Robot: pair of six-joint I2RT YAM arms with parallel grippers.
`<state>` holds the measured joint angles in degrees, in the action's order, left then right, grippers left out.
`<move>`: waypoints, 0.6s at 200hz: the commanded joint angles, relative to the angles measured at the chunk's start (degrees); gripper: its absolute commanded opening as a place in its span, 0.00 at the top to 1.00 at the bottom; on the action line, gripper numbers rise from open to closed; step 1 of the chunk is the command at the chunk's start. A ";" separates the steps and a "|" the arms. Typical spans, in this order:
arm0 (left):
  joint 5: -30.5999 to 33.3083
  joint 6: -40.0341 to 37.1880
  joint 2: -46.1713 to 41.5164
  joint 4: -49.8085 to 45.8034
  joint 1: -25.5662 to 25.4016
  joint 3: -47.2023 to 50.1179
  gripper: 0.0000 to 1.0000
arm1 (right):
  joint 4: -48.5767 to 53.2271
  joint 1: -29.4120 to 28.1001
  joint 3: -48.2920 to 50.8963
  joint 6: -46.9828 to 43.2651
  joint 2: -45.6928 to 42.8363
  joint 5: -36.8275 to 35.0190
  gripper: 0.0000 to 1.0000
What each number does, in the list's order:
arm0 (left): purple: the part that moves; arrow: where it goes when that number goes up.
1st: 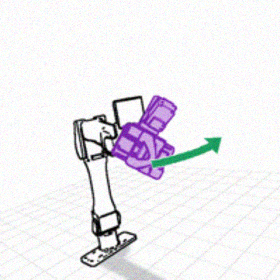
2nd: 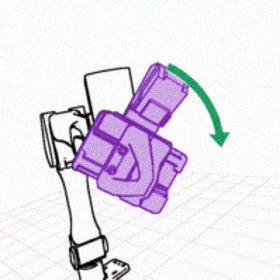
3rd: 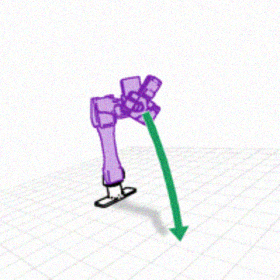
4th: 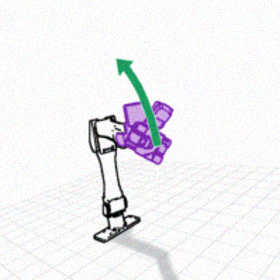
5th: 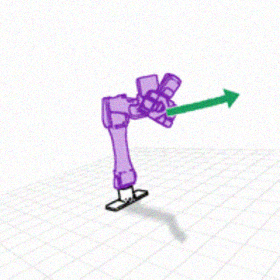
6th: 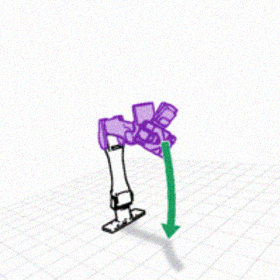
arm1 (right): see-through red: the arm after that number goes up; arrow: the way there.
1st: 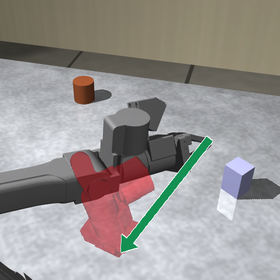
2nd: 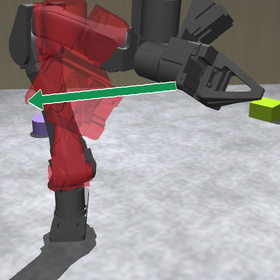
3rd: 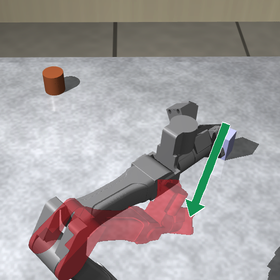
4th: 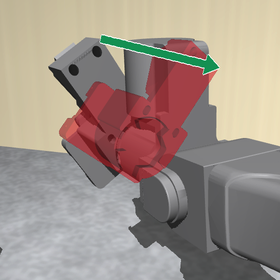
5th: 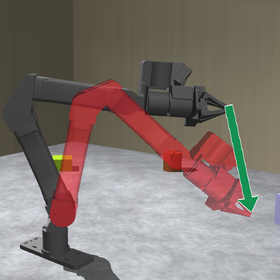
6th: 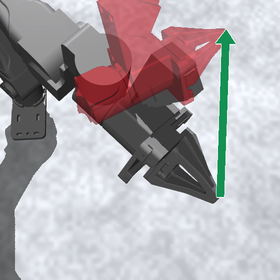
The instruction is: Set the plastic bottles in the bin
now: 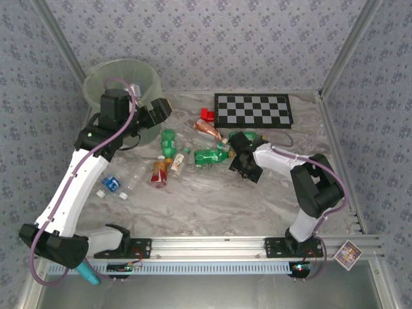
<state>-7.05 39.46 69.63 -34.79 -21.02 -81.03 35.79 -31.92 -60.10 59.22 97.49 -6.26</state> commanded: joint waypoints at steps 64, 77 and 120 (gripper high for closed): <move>-2.45 1.17 -2.58 1.23 -0.17 2.19 0.00 | -0.74 -1.60 2.70 -3.02 -6.92 -4.79 0.46; -3.63 1.93 -2.50 2.16 0.00 2.61 0.00 | -0.47 -2.62 2.66 -4.13 -8.89 -6.30 0.46; -9.49 6.18 -2.17 8.00 1.19 4.97 0.00 | -1.12 -8.62 1.07 -11.62 -16.80 -13.53 0.46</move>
<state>-11.75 42.46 68.29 -32.58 -20.62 -77.95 34.39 -37.26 -57.80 53.30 85.43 -13.13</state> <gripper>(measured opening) 0.997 0.542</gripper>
